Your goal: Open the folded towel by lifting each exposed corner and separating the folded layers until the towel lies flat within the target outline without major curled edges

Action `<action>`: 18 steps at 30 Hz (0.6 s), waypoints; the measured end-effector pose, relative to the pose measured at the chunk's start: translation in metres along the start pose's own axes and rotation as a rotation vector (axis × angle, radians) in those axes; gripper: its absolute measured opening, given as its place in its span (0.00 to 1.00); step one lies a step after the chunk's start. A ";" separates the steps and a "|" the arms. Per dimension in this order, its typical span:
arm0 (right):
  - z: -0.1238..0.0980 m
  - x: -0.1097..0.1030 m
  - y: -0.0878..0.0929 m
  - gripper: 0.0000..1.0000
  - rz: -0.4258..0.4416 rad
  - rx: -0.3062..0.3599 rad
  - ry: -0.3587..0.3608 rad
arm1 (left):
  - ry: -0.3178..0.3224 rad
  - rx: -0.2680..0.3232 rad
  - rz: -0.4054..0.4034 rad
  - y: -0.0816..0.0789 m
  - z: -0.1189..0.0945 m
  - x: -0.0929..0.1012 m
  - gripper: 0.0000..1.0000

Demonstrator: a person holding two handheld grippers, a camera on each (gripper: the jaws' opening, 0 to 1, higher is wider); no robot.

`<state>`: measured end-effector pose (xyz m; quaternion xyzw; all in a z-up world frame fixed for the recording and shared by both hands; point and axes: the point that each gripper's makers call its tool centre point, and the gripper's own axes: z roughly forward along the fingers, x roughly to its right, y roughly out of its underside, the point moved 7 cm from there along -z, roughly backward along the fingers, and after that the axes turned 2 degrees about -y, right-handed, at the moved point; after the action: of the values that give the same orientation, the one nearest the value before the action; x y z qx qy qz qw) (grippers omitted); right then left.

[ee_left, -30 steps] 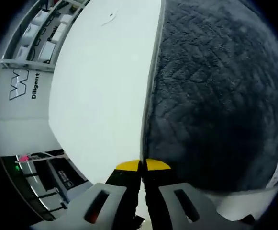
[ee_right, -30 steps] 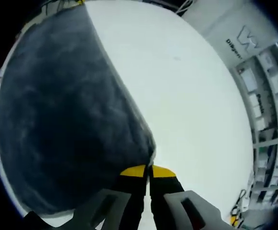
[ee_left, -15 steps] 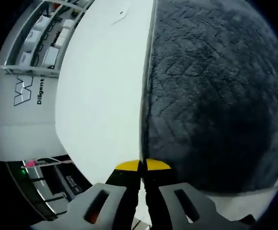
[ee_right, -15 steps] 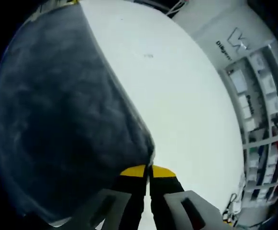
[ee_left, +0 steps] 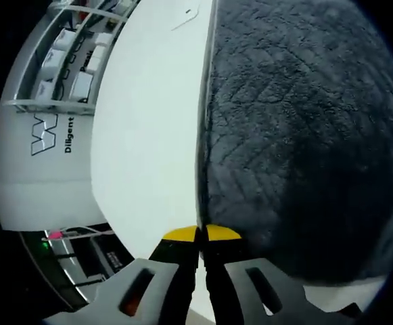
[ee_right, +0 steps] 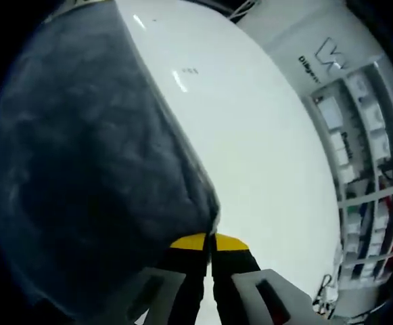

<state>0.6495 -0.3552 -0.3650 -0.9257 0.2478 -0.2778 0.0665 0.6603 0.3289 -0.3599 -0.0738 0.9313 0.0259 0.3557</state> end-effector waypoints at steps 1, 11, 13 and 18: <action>0.001 0.001 0.000 0.00 -0.012 -0.001 0.004 | -0.003 -0.002 0.006 0.000 0.000 0.000 0.01; -0.014 0.018 -0.004 0.51 0.118 0.015 0.222 | -0.272 0.052 -0.293 -0.011 -0.018 -0.035 0.68; -0.025 0.028 -0.005 0.82 0.192 0.039 0.265 | -0.312 0.048 -0.331 -0.010 -0.026 -0.042 0.92; -0.054 0.034 -0.003 1.00 0.405 0.103 0.277 | -0.373 -0.012 -0.471 0.002 -0.046 -0.050 1.00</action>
<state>0.6461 -0.3683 -0.3027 -0.8058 0.4205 -0.3952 0.1332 0.6661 0.3317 -0.2924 -0.2837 0.8071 -0.0390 0.5163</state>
